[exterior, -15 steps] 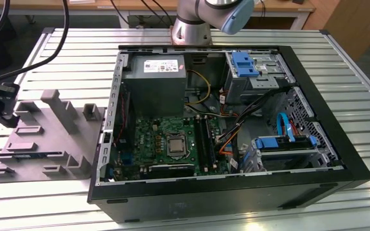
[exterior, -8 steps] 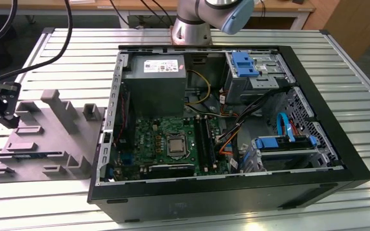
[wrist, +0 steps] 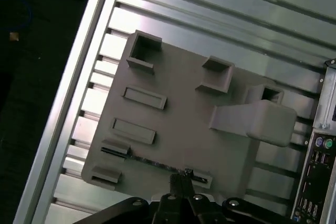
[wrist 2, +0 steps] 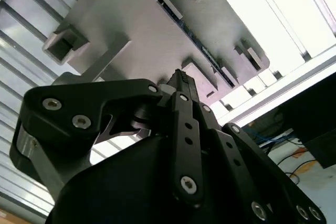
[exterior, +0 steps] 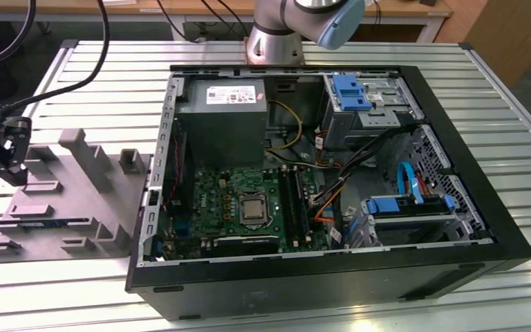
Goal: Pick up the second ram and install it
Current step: 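Pick up the second ram and move it above second insertion slot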
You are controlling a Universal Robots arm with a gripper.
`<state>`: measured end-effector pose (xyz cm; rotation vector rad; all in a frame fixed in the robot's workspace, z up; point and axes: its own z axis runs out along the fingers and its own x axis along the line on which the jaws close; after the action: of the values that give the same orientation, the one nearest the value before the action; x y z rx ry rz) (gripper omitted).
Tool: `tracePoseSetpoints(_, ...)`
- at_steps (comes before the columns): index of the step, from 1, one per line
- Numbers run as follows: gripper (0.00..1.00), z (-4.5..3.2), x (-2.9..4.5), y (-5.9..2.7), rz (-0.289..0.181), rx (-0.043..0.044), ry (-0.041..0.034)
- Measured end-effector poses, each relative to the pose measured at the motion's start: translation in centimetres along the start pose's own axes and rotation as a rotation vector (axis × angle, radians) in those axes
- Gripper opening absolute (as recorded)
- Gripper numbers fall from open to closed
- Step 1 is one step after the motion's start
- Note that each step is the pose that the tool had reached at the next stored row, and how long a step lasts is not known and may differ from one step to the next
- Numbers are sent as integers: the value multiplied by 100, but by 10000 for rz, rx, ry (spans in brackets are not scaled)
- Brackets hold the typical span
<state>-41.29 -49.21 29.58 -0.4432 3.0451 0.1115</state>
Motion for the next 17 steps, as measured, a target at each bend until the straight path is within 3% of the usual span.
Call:
tracePoseSetpoints(9, 11, 77, 6, -5, -1629, -150, 212)
tracePoseSetpoints(17, 11, 146, 11, -9, -3072, -267, 358)
